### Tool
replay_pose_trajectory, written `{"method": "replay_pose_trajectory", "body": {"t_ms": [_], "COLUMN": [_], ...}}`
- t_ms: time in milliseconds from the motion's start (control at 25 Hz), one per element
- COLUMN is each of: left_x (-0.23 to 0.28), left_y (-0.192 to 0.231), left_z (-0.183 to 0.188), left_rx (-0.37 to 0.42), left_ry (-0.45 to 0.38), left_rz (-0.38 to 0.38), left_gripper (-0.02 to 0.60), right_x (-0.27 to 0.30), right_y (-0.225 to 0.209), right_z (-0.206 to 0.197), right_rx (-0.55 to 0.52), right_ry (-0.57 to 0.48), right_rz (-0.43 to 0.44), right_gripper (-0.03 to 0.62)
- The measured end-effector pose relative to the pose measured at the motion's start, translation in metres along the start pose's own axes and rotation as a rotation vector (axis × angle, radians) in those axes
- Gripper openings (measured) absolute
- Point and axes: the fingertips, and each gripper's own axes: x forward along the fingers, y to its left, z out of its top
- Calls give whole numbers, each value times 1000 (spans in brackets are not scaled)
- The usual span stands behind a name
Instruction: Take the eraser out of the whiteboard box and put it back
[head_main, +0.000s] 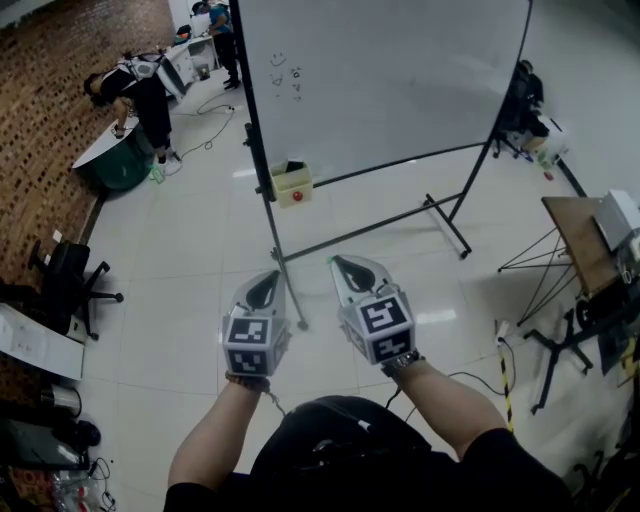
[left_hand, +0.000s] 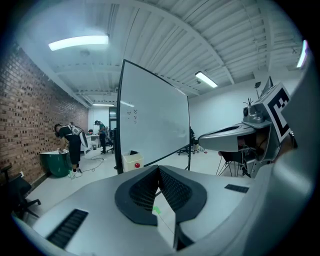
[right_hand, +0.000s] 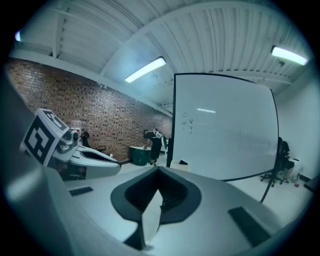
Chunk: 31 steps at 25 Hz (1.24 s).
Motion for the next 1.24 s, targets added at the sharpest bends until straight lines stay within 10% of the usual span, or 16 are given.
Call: {"method": "replay_pose_trajectory", "body": {"t_ms": [1240], "left_x": [11], "left_y": [-22], "left_z": [6], "left_rx": [-13], "left_ry": [4], "left_rz": [39], "left_gripper": [2], "right_x": [-8], "right_y": [-19], "right_z": [-11], "right_rx": [1], "right_ry": [-3], "right_rz": [66], "right_gripper": [25]}}
